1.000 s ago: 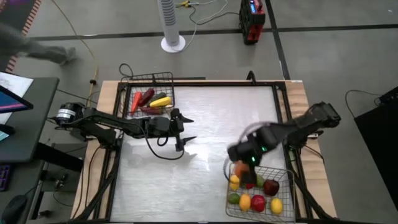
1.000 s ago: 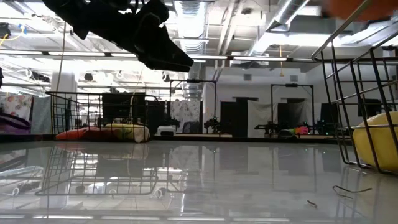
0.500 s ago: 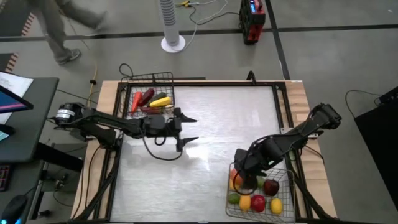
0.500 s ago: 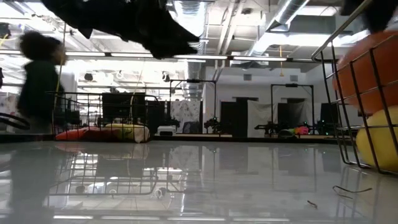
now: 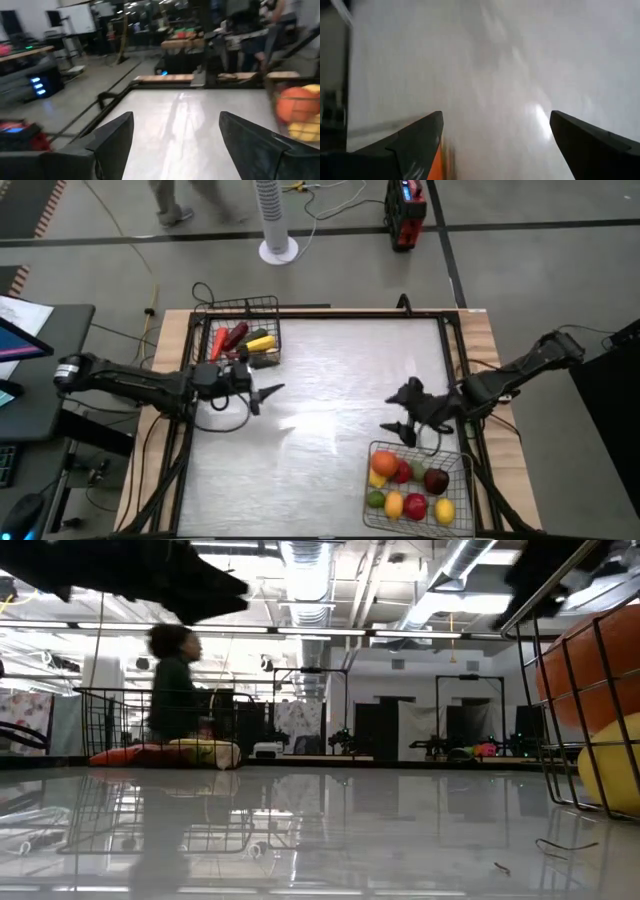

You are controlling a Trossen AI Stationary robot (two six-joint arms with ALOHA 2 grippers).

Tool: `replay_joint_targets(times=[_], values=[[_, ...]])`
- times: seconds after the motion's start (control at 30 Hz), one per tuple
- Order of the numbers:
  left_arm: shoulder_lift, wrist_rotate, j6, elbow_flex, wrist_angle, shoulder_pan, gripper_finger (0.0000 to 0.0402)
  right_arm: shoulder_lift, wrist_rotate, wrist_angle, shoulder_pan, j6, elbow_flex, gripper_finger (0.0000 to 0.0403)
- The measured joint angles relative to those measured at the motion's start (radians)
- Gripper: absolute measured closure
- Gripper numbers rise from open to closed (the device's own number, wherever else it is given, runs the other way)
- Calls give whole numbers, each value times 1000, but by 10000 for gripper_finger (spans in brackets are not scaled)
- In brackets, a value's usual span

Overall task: Sort produce into baskets
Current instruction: Return to Home Position

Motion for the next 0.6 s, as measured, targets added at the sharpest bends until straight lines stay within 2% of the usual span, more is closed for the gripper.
replay_joint_targets(times=[0.13, 0.23, 0.33, 0.47, 0.6], values=[[-128, -61, 4, 0, -117, -5, 128, -129, 50, 390, -56, -250, -175, 8], [-195, -62, 1, -22, -148, -5, 135, -195, 43, 572, -110, -413, -264, 8], [-252, -70, -21, -85, -139, -5, 141, -260, 9, 655, -188, -502, -335, 8], [-326, -72, -63, -164, -122, -5, 143, -353, -120, 697, -314, -543, -412, 8], [-404, -89, -80, -217, -133, -5, 144, -467, -199, 713, -429, -561, -484, 8]])
